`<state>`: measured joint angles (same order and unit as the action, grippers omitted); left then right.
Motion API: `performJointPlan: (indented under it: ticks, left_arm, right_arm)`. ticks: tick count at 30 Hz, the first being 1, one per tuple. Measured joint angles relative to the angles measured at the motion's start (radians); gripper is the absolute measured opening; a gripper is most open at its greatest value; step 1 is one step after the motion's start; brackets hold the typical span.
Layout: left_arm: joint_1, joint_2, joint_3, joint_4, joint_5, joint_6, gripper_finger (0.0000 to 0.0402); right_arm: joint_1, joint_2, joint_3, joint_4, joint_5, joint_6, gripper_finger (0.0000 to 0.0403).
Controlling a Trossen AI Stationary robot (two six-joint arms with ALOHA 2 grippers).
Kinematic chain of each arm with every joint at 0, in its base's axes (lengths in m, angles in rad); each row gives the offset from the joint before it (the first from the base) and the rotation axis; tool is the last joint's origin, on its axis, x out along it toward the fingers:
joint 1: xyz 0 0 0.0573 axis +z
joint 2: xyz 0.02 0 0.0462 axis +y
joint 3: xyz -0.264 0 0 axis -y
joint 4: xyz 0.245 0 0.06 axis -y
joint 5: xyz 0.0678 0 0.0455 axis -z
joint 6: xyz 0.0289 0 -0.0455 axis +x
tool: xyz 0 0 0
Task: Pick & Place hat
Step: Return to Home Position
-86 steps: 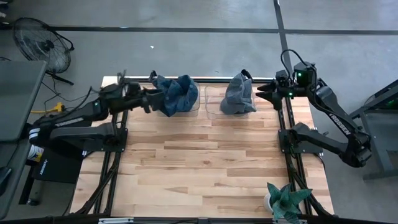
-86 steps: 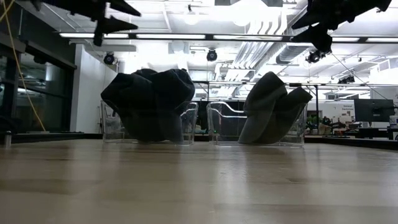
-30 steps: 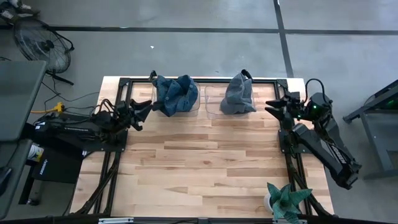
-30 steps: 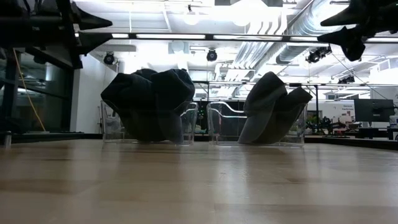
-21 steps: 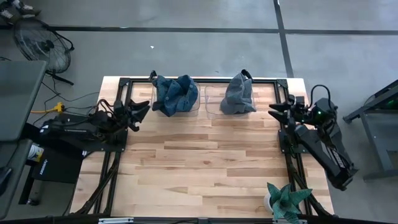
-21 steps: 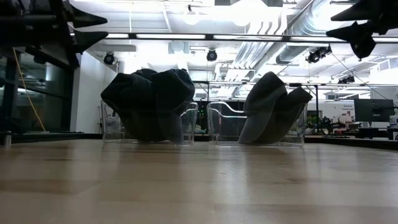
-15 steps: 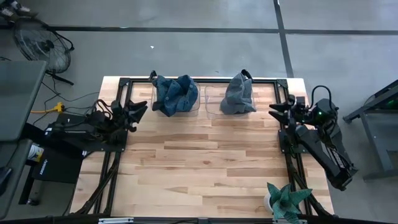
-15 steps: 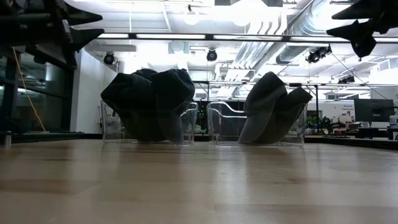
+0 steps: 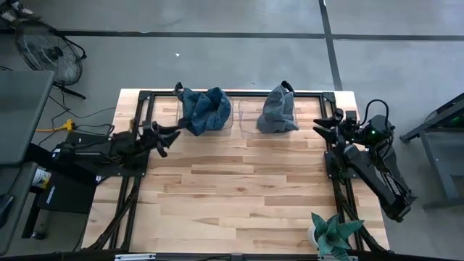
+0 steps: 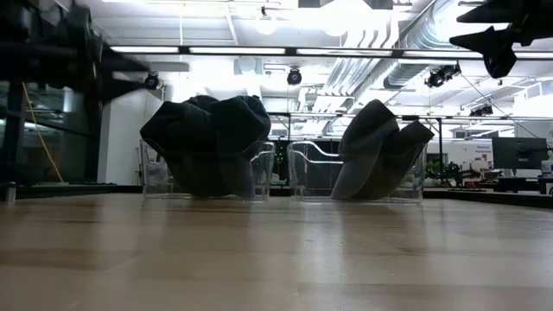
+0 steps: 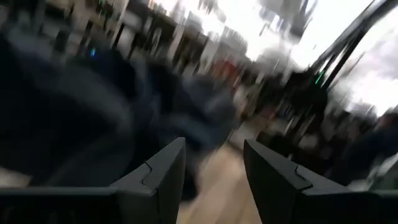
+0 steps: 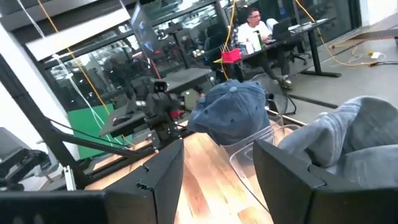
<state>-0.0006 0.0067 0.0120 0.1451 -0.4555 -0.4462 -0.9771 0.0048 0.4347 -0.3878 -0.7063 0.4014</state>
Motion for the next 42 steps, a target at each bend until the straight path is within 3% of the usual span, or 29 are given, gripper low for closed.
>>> performJointPlan:
  ticks: [5,13,16,19,24,32,42]
  left_arm:
    - [0.0,0.036,0.014,-0.112,0.028,0.027,0.0161]
    - [0.0,0.055,0.018,-0.129,0.045,0.03,0.0161]
    - [0.0,0.055,0.019,-0.13,0.048,0.03,0.0161]
    - [0.0,0.055,0.019,-0.131,0.048,0.03,0.0161]
    - [0.0,0.055,0.019,-0.134,0.049,0.03,0.0161]
    - [0.0,0.055,0.02,-0.136,0.049,0.03,0.0161]
    - [0.0,0.055,0.02,-0.137,0.048,0.03,0.0161]
  right_arm:
    - [0.0,0.002,0.0,-0.016,0.001,-0.003,0.0186]
    - [0.001,0.006,0.0,-0.026,0.02,0.264,0.0186]
    - [0.015,0.001,-0.002,0.042,-0.045,0.133,0.0188]
    - [0.041,0.001,-0.047,0.255,-0.074,0.144,0.0188]
    - [0.124,0.001,-0.208,0.739,-0.114,0.295,0.0188]
    - [0.217,0.001,-0.425,1.121,-0.089,0.343,0.0188]
    - [0.314,0.0,-0.419,0.977,-0.108,0.281,0.0188]
